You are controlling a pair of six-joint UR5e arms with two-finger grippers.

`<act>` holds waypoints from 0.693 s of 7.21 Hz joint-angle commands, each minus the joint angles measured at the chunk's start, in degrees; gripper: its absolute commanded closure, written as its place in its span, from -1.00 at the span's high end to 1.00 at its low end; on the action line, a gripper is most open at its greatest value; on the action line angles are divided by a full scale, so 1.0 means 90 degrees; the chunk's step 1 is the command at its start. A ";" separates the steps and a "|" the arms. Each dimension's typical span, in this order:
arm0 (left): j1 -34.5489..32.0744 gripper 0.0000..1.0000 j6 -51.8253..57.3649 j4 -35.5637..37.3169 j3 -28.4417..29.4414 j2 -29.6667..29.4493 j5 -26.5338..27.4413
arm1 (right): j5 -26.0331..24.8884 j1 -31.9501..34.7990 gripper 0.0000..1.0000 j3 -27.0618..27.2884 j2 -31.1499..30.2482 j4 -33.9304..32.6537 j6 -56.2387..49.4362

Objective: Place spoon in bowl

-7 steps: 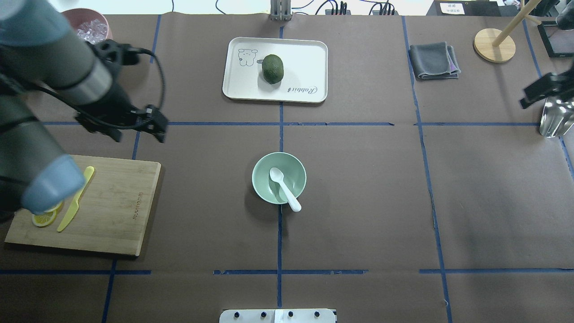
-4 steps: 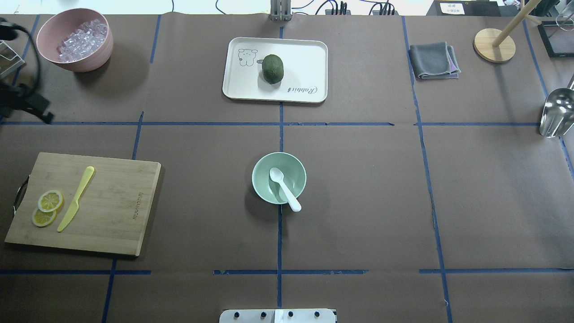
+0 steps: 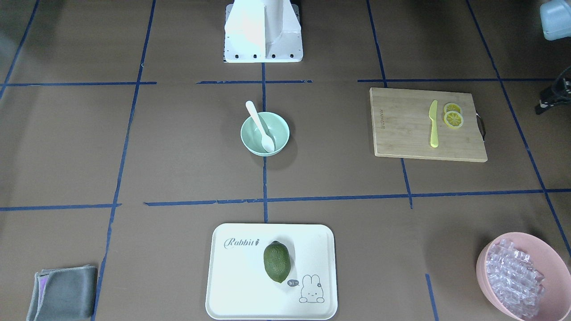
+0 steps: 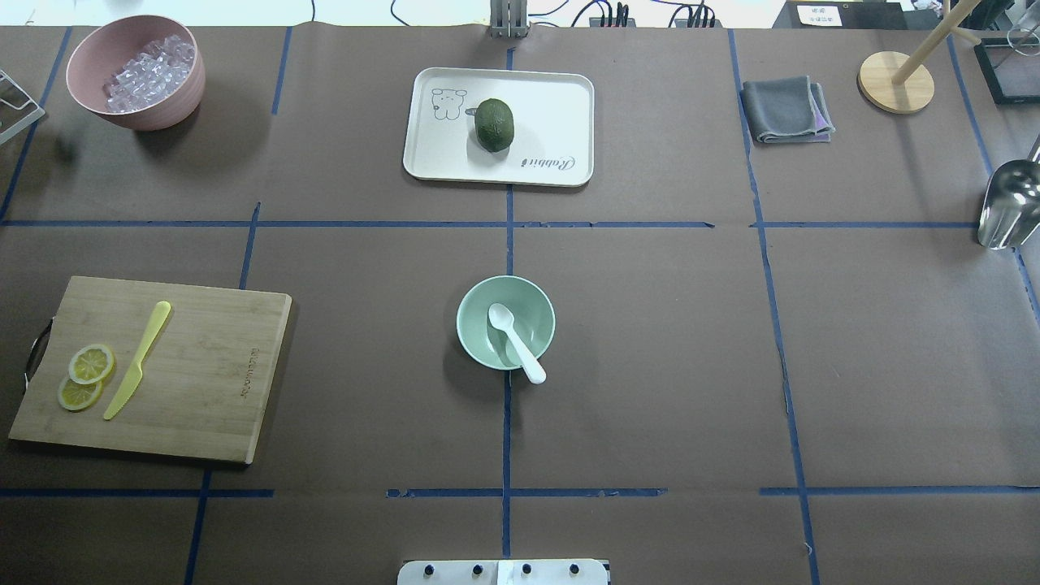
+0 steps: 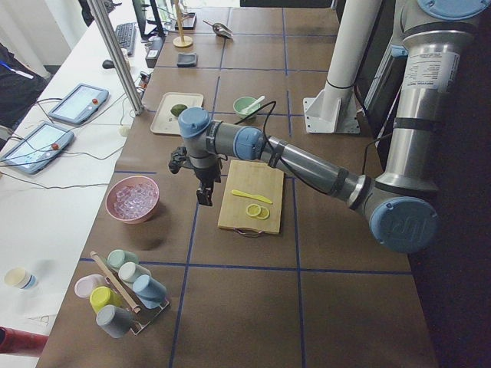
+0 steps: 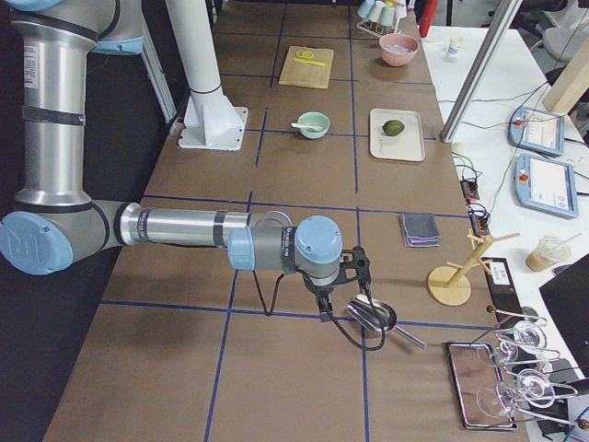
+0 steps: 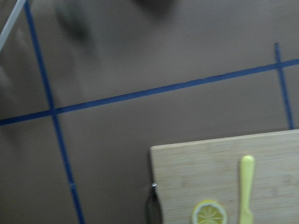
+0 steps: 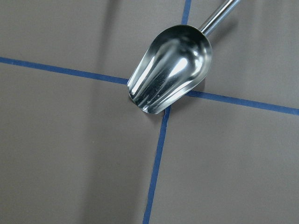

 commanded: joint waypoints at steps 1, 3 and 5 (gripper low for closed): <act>-0.0307 1.00 0.0684 -0.0016 0.0486 0.0279 -0.0001 | 0.0015 -0.0003 1.00 0.0024 0.0060 0.0097 0.0556; -0.0511 1.00 0.0843 -0.0191 0.0886 0.0300 -0.0001 | 0.0034 -0.0061 1.00 0.0034 0.0061 0.0107 0.0882; -0.0853 1.00 0.1000 -0.0727 0.1472 0.0300 -0.0010 | 0.0015 -0.0208 1.00 0.0025 0.0061 0.0107 0.0863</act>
